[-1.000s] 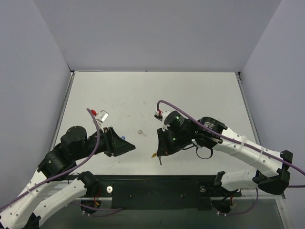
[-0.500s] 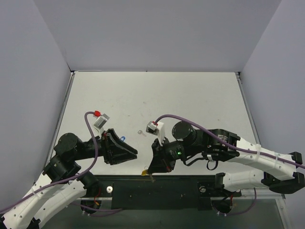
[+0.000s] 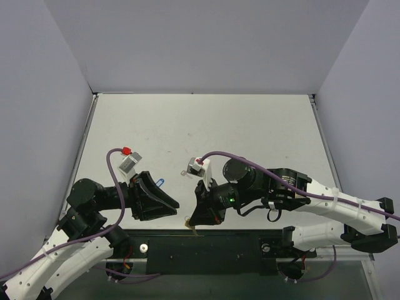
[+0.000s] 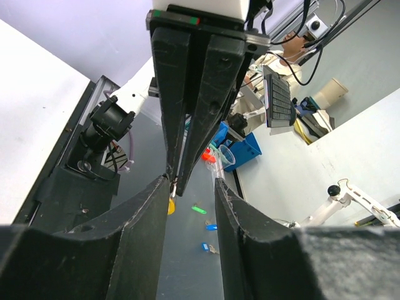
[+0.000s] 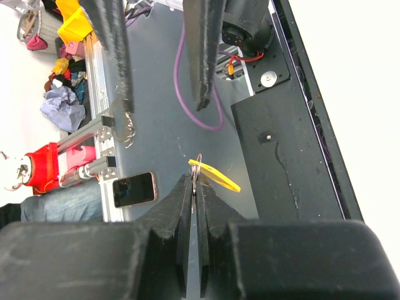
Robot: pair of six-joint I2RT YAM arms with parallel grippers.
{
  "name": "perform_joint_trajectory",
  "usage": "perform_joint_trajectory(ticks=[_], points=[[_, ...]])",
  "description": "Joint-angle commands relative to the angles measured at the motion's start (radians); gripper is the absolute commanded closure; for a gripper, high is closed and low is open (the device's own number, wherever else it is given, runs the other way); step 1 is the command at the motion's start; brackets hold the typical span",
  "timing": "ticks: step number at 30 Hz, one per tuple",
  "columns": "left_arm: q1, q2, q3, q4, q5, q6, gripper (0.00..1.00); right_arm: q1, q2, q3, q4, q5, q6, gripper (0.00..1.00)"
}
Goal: Remove the keys from the keyring
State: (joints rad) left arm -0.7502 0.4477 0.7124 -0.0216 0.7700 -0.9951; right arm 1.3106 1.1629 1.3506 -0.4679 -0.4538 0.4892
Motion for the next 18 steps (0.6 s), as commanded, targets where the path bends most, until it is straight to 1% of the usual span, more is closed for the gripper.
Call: perform_joint_trajectory(ticks=[1,4,18], points=[[-0.001,0.000,0.002,0.046,0.003,-0.005,0.56,-0.001,0.000,0.062,0.043,-0.014,-0.037,1.00],[-0.003,0.009,0.004,0.052,-0.005,-0.008,0.59,-0.004,0.006,0.076,0.043,-0.014,-0.043,1.00],[-0.011,0.013,-0.008,0.060,-0.003,-0.016,0.64,-0.017,0.027,0.104,0.057,-0.011,-0.054,1.00]])
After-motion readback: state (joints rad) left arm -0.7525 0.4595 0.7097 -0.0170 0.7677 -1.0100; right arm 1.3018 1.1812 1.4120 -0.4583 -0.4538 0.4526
